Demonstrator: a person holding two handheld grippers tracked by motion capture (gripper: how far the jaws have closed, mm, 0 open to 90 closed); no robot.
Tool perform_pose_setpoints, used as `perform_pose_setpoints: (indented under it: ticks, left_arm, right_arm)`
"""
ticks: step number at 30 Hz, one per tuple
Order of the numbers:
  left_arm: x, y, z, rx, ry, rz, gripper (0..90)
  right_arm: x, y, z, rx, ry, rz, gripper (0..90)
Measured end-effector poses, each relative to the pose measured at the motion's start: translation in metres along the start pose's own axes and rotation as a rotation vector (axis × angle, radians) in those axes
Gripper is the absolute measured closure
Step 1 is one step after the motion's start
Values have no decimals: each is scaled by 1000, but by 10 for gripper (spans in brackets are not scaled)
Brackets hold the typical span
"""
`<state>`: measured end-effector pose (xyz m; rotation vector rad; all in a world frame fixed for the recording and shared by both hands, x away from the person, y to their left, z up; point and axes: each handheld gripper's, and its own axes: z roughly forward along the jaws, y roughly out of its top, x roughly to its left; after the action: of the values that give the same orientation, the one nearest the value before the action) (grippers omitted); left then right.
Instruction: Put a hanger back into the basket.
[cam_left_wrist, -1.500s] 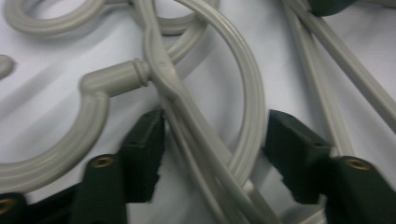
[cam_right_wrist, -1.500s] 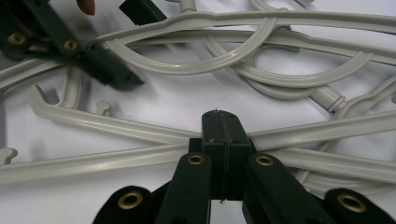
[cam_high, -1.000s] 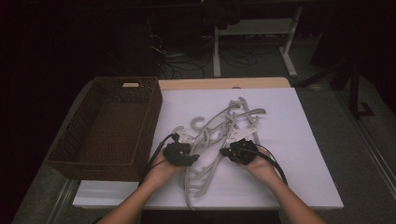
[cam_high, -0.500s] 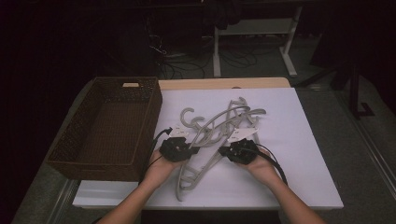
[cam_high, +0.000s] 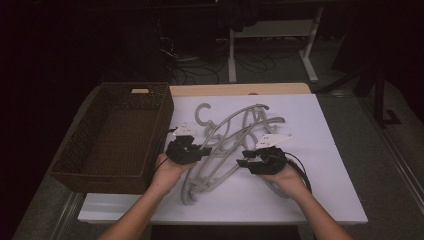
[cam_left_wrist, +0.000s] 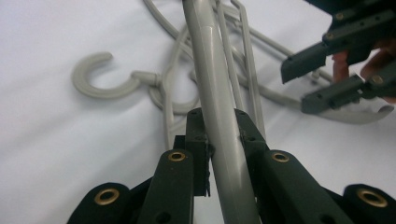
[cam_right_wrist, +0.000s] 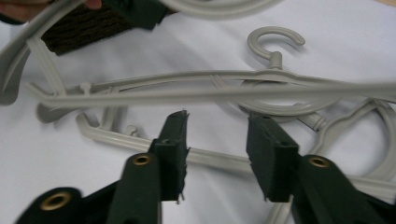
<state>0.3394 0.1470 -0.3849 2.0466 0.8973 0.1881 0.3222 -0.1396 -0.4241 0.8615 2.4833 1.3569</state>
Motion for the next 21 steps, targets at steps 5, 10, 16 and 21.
perform_pose_setpoints:
  ticks: [5, 10, 16, 21]
  left_arm:
    - [4, 22, -21, -5, 5, 1, 792]
    - [7, 42, -44, -17, 28, 25, 792]
    - [28, 68, -86, -12, 59, 60, 792]
    - [48, 76, -119, -9, 114, 75, 792]
  right_arm:
    - [-3, -3, -10, -19, -7, 18, 462]
    - [-8, -5, -17, -34, -21, 32, 396]
    - [-13, -6, -21, -47, -32, 52, 323]
    - [-14, -6, -20, -50, -42, 62, 300]
